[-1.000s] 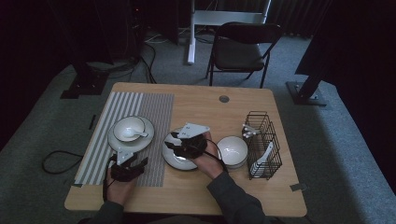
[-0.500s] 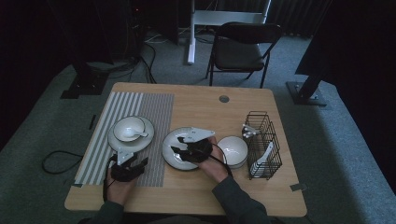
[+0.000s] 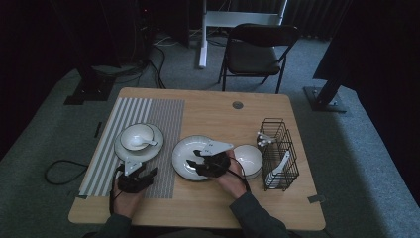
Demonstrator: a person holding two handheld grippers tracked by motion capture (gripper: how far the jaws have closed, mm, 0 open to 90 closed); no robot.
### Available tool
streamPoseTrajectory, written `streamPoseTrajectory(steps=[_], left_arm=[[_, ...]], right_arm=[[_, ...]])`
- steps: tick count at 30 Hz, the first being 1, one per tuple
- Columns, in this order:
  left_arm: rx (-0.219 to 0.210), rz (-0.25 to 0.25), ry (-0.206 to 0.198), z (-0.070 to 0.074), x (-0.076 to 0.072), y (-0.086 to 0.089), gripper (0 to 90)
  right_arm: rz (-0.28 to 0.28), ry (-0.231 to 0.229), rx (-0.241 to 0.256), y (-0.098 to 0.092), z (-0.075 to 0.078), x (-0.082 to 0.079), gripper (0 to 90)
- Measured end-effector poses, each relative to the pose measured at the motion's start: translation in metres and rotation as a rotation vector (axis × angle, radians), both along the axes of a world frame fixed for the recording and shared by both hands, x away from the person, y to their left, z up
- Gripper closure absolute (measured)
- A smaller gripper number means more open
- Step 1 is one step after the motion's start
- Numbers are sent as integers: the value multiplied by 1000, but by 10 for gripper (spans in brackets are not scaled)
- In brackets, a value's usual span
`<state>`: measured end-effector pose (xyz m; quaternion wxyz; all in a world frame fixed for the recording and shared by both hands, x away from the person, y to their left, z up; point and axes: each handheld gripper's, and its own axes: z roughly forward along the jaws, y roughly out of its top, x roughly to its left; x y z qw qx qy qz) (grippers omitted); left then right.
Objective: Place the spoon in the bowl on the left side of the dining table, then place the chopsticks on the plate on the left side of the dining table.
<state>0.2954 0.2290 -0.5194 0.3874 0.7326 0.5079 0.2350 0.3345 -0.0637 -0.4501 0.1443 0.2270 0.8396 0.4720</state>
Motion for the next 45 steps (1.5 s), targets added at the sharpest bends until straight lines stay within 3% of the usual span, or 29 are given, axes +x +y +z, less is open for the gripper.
streamPoseTrajectory(steps=[8, 17, 27, 34, 45], left_arm=[[-3, 2, -1, 0, 0, 0, 498], [-5, 4, 1, 0, 0, 0, 498], [-22, 4, 11, 0, 0, 2, 499], [-10, 1, 13, 0, 0, 0, 500], [0, -21, -19, 9, -3, -4, 504]], right_arm=[[-18, -17, -12, -10, -1, -10, 550], [-55, 1, -19, -33, -9, -20, 549], [-86, -13, -31, -54, -19, -39, 549], [-110, 9, -29, -63, -26, -46, 553], [-113, 11, -46, -70, -34, -58, 554]])
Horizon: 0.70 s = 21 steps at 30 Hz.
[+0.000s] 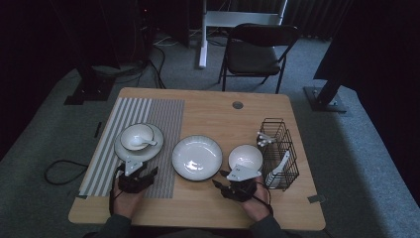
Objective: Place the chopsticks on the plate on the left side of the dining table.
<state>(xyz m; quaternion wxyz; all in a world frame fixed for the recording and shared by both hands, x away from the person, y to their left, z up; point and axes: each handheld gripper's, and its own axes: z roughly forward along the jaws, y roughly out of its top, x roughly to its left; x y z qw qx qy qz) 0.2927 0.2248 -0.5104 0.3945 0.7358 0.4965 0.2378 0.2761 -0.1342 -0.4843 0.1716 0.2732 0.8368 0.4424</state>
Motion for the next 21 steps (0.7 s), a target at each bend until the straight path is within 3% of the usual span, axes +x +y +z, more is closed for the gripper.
streamPoseTrajectory(steps=[8, 21], left_arm=[[-3, -23, -13, 7, 2, -5, 505], [-11, -93, -38, 26, 15, -23, 505]], right_arm=[[0, 6, 7, -4, -9, -12, 560], [51, 14, -11, -4, -17, -18, 550]])
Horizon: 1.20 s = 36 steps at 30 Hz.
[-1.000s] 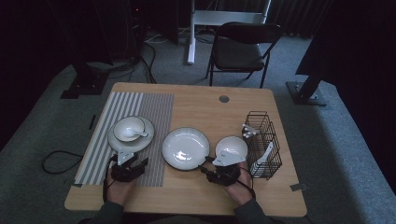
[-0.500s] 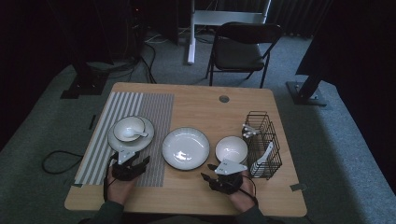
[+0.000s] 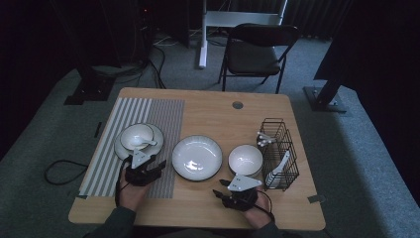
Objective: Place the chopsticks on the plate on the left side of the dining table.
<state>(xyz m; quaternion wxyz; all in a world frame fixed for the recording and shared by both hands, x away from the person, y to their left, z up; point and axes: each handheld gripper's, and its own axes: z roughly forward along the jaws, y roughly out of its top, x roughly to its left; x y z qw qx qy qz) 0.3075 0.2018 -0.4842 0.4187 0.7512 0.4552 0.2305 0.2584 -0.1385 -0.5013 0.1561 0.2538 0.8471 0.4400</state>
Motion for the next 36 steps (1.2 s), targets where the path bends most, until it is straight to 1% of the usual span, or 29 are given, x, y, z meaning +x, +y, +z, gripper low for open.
streamPoseTrajectory(steps=[3, 4, 5, 6, 8, 10, 11, 14, 17, 18, 19, 21, 22, 23, 26, 30, 36], left_arm=[[-11, -21, -6, 5, 5, -5, 505], [-11, -21, -6, 5, 5, -5, 506], [-10, -39, -12, 8, 8, -9, 505], [-10, -39, -12, 8, 8, -9, 505], [-20, -53, -17, 13, 13, -14, 505], [-24, -57, -16, 14, 15, -15, 505], [-31, -67, -19, 17, 18, -18, 505], [-32, -78, -23, 20, 21, -22, 505], [-47, -113, -32, 27, 25, -31, 504], [-47, -113, -32, 27, 25, -31, 504], [-50, -126, -35, 30, 27, -36, 503], [-55, -141, -37, 32, 30, -41, 503], [-55, -141, -37, 32, 30, -41, 503], [-54, -155, -42, 35, 33, -46, 503], [-48, -173, -51, 39, 37, -55, 505], [-44, -189, -52, 41, 44, -65, 506], [-43, -219, -70, 48, 48, -80, 505]], right_arm=[[-1, 6, -5, -1, -2, 0, 547], [3, 11, -7, -1, -4, 0, 542], [8, 17, -8, -1, -5, -1, 541], [8, 17, -8, -1, -5, -1, 541], [22, 27, -25, -1, -9, -2, 537], [22, 30, -35, 0, -10, -2, 535], [22, 34, -37, 0, -11, -2, 532], [23, 51, -49, 0, -13, -1, 528], [28, 55, -57, 1, -15, -1, 525], [28, 55, -57, 1, -15, -1, 525], [32, 62, -59, 2, -16, -1, 524], [30, 66, -67, 3, -18, -1, 523], [31, 68, -71, 3, -18, -1, 522], [32, 67, -73, 3, -19, -1, 520], [26, 69, -74, 2, -20, 0, 513], [20, 78, -72, 2, -21, -1, 512], [15, 80, -70, 0, -22, -1, 512]])
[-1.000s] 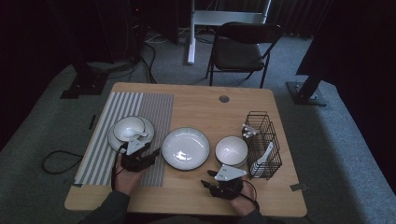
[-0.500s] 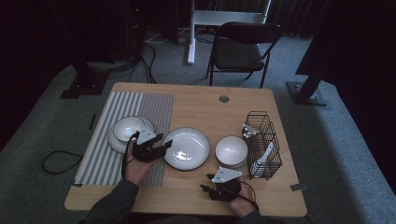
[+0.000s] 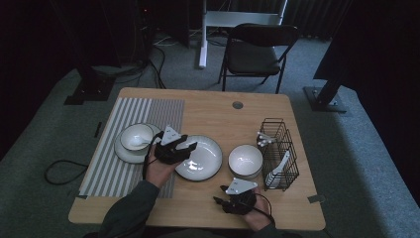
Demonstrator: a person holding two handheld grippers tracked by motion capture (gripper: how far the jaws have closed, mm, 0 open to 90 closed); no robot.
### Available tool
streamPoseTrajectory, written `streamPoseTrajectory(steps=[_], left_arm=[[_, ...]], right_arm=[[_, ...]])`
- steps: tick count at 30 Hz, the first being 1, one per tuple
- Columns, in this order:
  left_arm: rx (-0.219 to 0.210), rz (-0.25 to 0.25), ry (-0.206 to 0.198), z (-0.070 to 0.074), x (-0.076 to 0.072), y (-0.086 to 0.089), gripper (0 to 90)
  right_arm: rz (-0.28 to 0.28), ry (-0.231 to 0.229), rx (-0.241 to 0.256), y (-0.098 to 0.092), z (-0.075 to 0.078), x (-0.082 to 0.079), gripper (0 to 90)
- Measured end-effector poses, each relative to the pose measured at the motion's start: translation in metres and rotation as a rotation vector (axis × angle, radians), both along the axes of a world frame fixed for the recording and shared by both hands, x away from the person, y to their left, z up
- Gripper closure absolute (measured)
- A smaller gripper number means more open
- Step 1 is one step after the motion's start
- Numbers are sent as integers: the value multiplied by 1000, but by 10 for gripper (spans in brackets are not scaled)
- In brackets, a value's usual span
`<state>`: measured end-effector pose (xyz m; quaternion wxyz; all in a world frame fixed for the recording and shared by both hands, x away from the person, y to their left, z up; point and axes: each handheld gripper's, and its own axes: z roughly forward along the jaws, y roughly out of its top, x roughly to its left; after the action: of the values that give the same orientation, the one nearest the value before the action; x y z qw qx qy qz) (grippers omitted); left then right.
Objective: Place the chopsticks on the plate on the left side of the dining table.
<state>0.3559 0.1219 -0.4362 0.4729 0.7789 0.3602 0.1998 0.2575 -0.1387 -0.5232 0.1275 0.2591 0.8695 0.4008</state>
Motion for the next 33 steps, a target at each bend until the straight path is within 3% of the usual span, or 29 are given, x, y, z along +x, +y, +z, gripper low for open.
streamPoseTrajectory(steps=[9, 16, 23, 33], left_arm=[[-27, -23, -2, 7, 8, -12, 506], [-18, -50, -5, 9, 11, -23, 506], [-43, -63, -4, 13, 18, -33, 512], [-45, -94, -13, 23, 23, -45, 512]], right_arm=[[-4, 5, -8, 1, -2, -1, 512], [-4, 5, -5, 1, -2, -1, 512], [3, 14, -6, 1, -2, 0, 507], [5, 24, 1, 0, -2, 1, 501]])
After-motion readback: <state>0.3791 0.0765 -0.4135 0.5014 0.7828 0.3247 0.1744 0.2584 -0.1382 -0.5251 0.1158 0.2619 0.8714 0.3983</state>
